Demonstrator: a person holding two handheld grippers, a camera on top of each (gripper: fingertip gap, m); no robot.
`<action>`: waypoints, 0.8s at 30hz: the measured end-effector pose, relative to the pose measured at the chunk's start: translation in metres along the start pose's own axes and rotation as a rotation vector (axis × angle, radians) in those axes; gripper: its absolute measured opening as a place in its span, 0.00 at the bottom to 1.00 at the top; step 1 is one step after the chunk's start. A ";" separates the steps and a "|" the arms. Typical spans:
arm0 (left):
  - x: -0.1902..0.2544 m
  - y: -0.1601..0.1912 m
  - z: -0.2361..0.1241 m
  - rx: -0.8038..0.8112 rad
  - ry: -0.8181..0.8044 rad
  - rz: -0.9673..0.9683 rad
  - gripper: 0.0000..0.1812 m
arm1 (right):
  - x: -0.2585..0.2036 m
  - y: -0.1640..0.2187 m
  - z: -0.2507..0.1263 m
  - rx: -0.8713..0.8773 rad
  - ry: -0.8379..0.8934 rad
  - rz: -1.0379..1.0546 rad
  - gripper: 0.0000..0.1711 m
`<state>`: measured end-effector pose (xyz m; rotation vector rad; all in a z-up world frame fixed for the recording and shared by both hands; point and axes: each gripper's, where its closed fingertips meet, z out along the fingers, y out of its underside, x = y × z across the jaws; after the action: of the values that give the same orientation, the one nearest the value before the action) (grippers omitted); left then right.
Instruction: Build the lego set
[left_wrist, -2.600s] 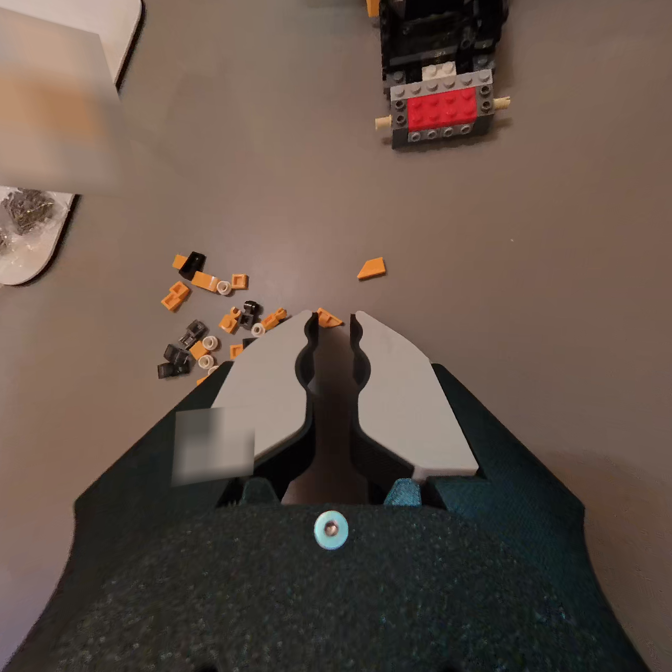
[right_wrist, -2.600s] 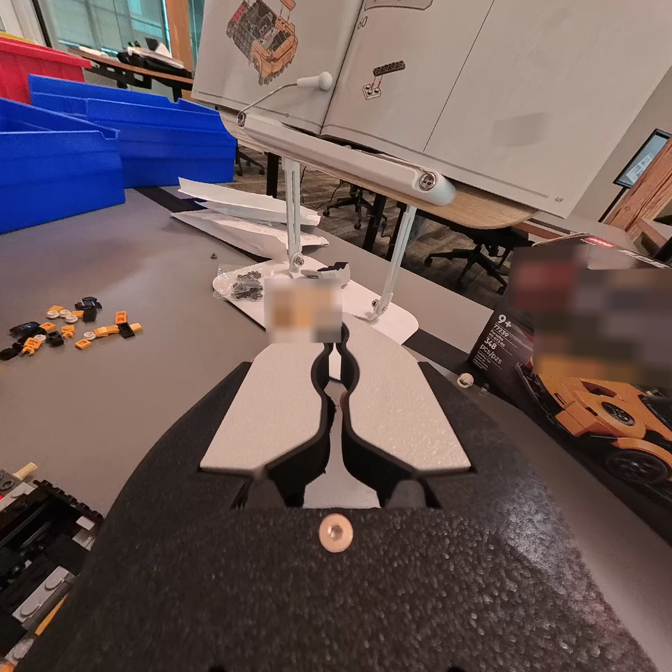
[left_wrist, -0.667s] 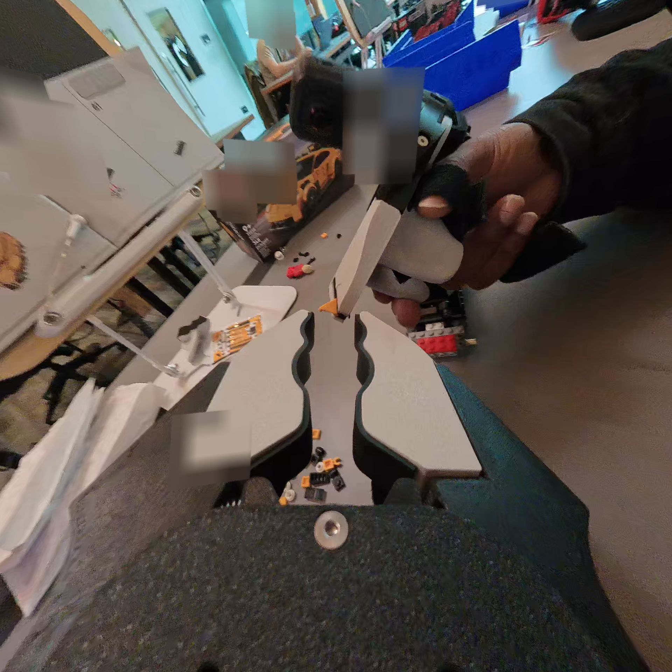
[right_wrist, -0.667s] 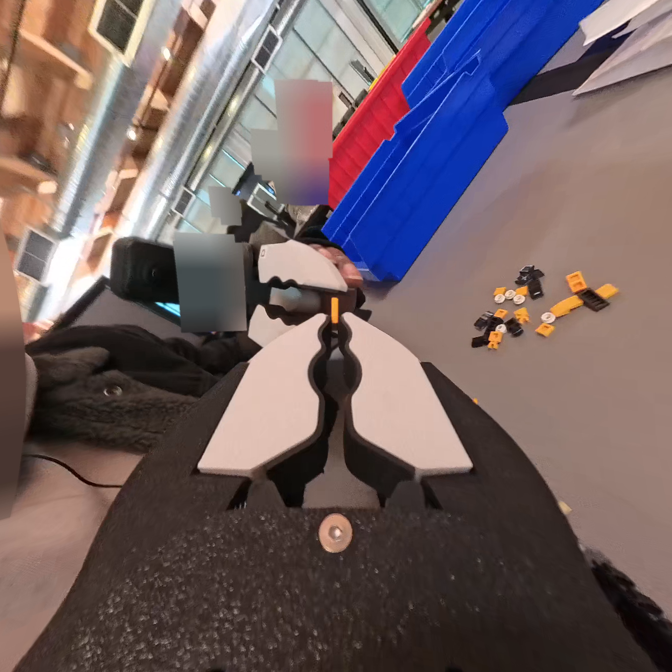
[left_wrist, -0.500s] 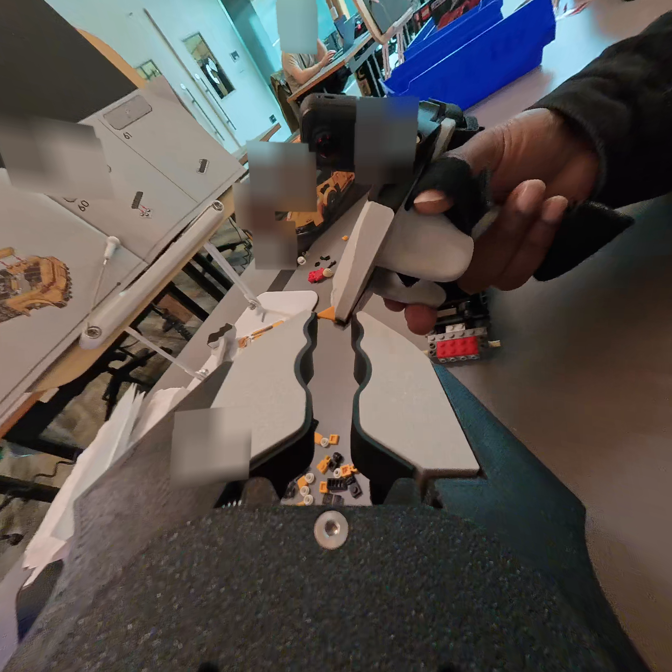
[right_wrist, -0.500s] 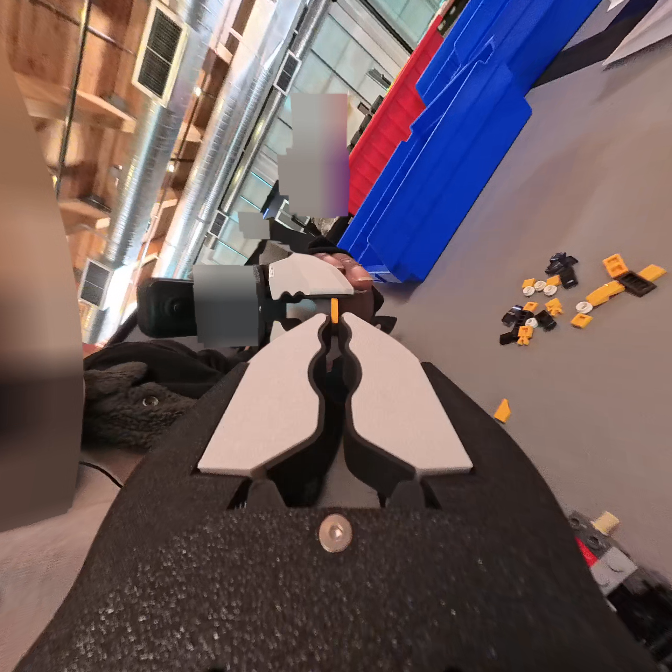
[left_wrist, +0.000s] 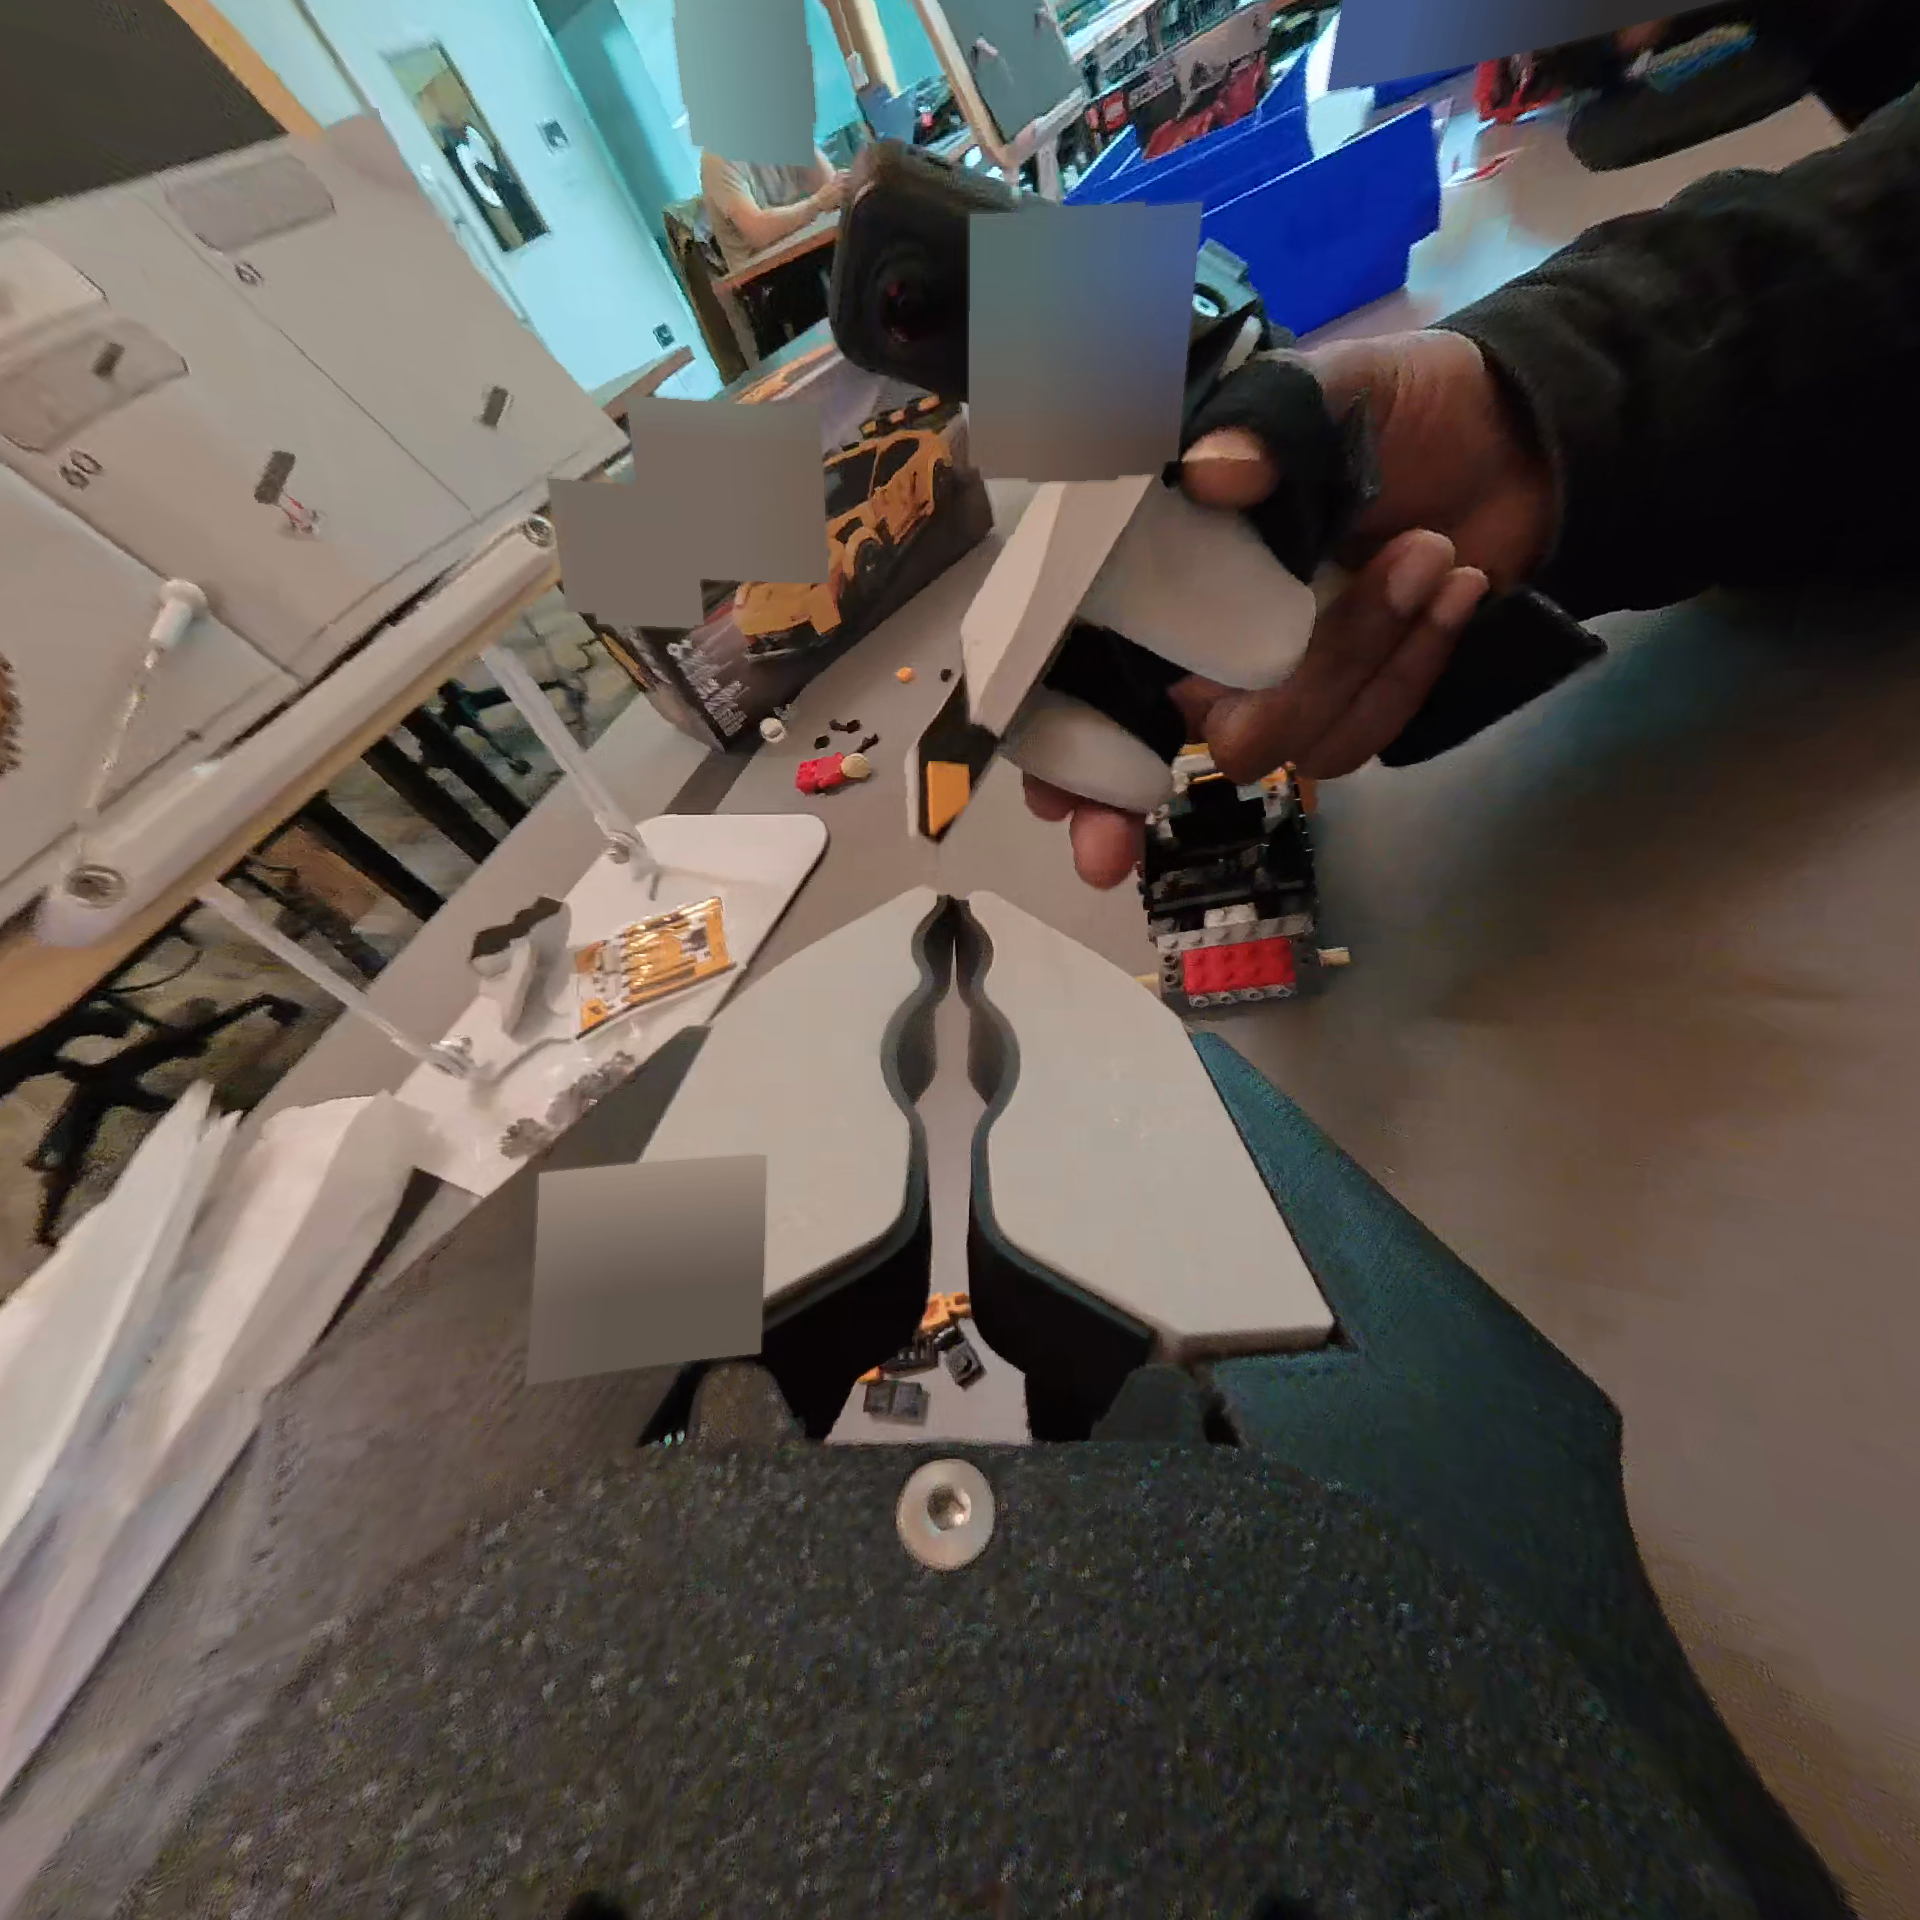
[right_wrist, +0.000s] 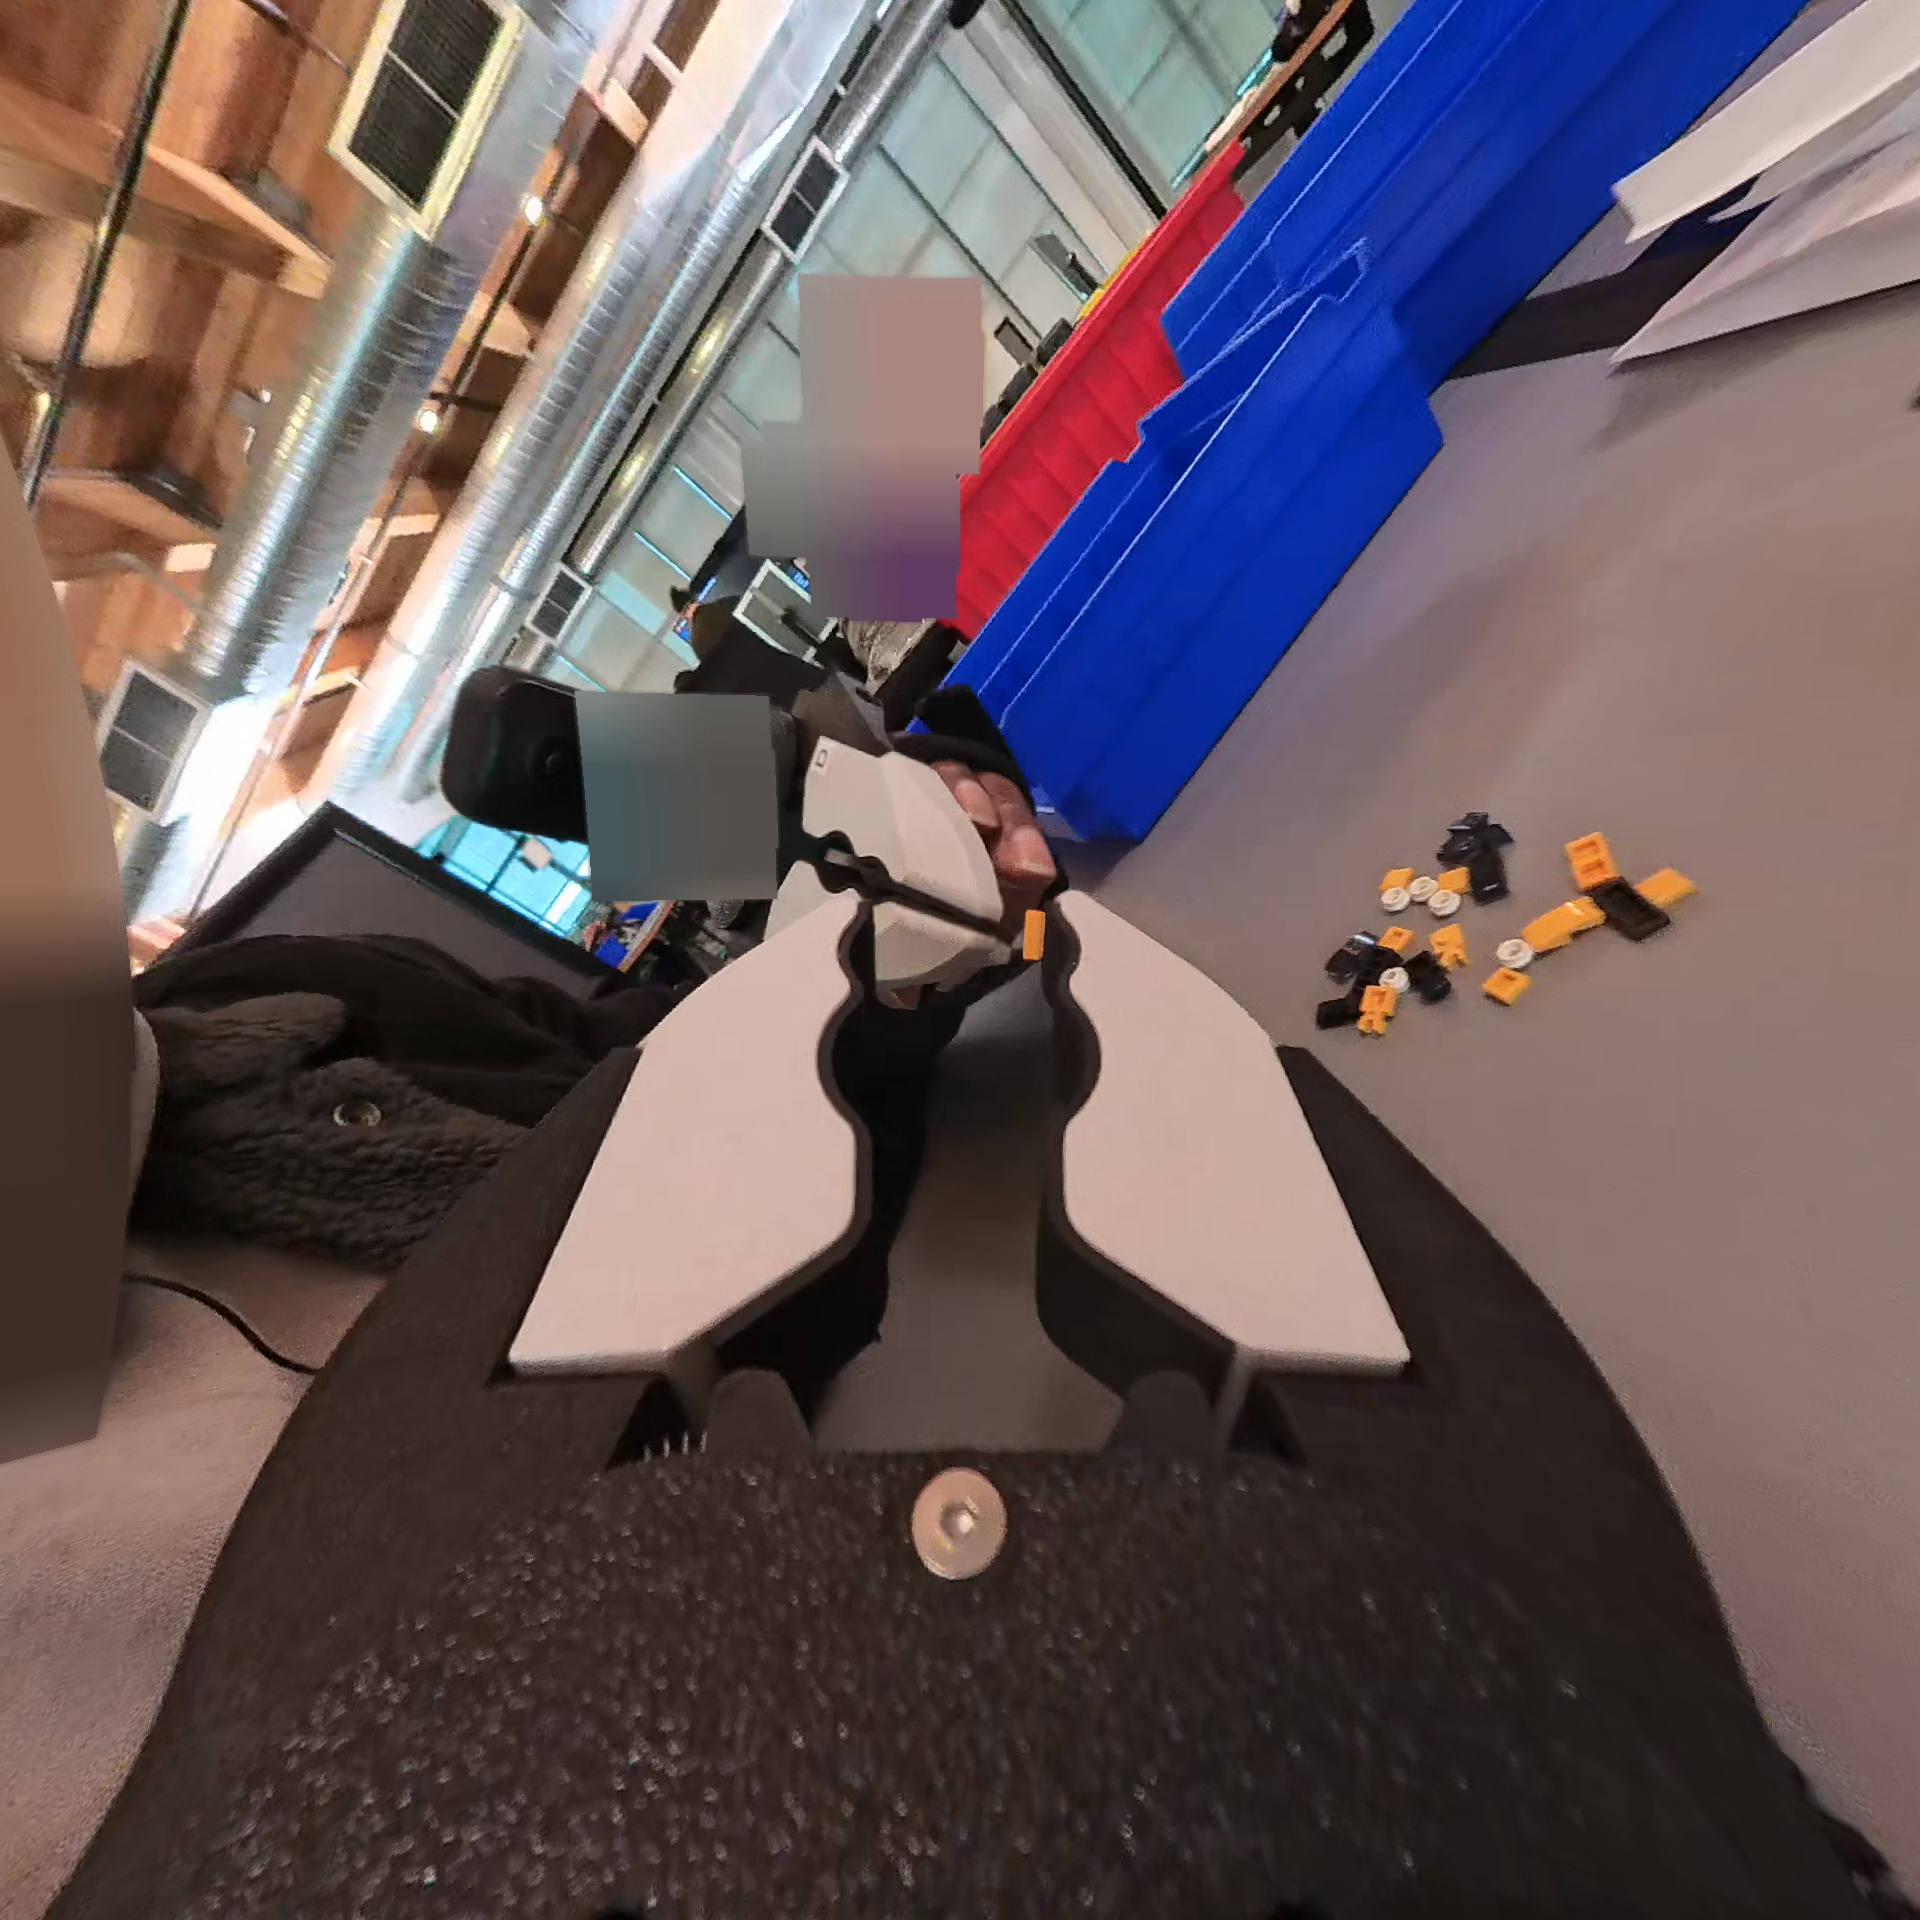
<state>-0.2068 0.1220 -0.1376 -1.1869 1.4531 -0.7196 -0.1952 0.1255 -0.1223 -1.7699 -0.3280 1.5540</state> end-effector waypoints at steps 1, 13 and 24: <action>0.001 0.003 0.000 -0.005 0.026 -0.018 0.00 | 0.003 -0.001 -0.002 0.002 0.011 -0.004 0.17; -0.003 0.006 0.011 0.020 -0.091 0.061 0.06 | 0.006 0.007 0.002 -0.007 -0.020 0.024 0.14; 0.003 -0.008 0.014 0.046 -0.153 0.200 0.02 | -0.002 0.016 0.012 -0.018 -0.060 0.032 0.15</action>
<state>-0.1904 0.1189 -0.1348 -1.0218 1.3962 -0.5116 -0.2113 0.1174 -0.1311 -1.7529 -0.3446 1.6340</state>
